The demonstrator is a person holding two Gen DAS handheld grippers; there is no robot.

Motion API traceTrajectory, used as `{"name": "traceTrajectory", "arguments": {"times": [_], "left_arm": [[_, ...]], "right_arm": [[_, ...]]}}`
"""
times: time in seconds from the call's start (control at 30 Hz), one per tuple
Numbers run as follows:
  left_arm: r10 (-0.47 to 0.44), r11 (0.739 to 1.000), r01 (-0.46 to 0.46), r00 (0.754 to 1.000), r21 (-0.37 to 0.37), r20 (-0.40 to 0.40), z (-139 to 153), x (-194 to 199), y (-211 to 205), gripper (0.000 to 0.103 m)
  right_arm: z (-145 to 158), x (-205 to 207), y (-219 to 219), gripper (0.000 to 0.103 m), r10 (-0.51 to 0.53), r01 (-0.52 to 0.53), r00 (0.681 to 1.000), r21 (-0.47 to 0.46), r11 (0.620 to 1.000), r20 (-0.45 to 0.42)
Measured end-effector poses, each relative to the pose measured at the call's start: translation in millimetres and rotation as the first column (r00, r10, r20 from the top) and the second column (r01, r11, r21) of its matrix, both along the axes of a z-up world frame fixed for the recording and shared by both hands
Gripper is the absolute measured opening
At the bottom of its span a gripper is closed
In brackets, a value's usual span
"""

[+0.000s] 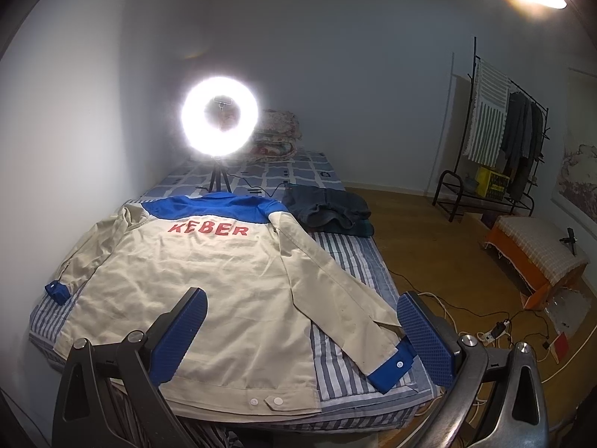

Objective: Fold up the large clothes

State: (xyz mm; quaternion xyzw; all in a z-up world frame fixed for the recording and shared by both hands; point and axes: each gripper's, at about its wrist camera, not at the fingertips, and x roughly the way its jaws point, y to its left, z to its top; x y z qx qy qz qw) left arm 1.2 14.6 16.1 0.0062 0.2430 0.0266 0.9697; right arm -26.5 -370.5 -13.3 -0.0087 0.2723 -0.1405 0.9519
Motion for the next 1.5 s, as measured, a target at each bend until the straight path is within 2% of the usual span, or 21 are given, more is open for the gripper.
{"name": "traceTrajectory", "arguments": {"times": [0.3,0.57,0.7,0.87,1.03,1.13,1.23,1.37,1.43,1.5], "left_arm": [[0.011,1.0,-0.011,1.0,-0.002,-0.002,-8,0,4,0.103],[0.038,0.999,-0.038,0.999,-0.001,0.001,-12,-7,13,0.103],[0.062,0.998,-0.063,0.998,0.01,0.017,-10,-14,24,0.103],[0.1,0.995,-0.1,0.995,0.012,0.031,-11,-22,48,0.103],[0.139,0.99,-0.139,0.99,0.023,0.028,-18,-39,76,0.103],[0.173,0.984,-0.174,0.984,0.041,0.033,-21,-53,92,0.103],[0.202,0.978,-0.203,0.979,0.042,0.031,-25,-68,108,0.103],[0.236,0.971,-0.236,0.972,0.029,0.02,-30,-81,122,0.103],[0.251,0.968,-0.251,0.968,0.019,0.005,-34,-83,129,0.103],[0.264,0.964,-0.264,0.964,0.013,-0.009,-37,-85,134,0.103]], "right_arm": [[0,2,2,0.103,0.003,-0.003,1.0,0.0,1.0,0.0],[2,12,20,0.103,0.041,-0.041,0.999,-0.02,0.999,0.004],[7,22,35,0.103,0.095,-0.094,0.995,-0.02,0.995,0.015],[14,50,71,0.103,0.242,-0.242,0.97,-0.024,0.97,0.03],[10,92,123,0.103,0.387,-0.387,0.921,-0.009,0.922,0.034],[1,120,158,0.103,0.473,-0.474,0.879,0.01,0.88,0.05],[-9,143,200,0.103,0.565,-0.569,0.822,0.043,0.821,0.073],[-27,174,272,0.102,0.683,-0.682,0.73,0.049,0.73,-0.022],[-36,184,304,0.1,0.724,-0.722,0.686,0.05,0.69,-0.072],[-48,194,334,0.094,0.768,-0.764,0.629,0.086,0.639,-0.118]]}}
